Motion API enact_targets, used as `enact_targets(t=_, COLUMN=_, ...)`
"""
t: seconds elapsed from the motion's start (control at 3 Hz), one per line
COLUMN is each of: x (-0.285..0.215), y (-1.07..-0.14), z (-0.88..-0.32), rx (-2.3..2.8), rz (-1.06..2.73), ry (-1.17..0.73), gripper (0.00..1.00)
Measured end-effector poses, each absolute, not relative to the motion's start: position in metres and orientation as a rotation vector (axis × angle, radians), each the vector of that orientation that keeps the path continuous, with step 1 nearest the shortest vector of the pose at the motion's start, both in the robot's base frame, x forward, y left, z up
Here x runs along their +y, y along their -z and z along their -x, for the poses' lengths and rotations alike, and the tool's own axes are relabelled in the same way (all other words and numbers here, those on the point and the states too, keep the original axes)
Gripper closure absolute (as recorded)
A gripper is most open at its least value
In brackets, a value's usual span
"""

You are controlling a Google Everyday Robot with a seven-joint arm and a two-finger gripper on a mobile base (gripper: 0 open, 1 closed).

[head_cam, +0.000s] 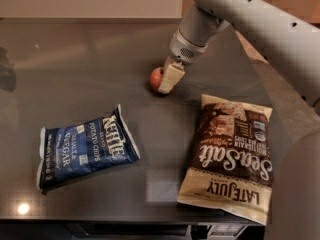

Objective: Move apple near blue chip bag

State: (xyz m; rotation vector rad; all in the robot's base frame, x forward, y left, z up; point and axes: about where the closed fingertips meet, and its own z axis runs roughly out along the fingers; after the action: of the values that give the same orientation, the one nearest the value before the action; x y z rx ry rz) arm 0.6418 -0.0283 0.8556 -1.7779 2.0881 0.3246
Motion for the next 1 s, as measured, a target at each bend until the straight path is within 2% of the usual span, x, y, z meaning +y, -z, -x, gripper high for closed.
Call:
enact_targets(t=0.33, x=-0.030, y=-0.868, z=-0.625, rx=2.044, rz=1.799, ry=-0.365, gripper=0.96)
enact_targets(t=0.67, x=-0.031, y=-0.880, z=-0.598, rx=1.988, rz=1.848, ry=-0.409, gripper=1.00)
enact_targets(t=1.0, x=-0.025, y=-0.886, z=-0.567, rx=1.928, rz=1.916, ry=-0.407, gripper=1.00)
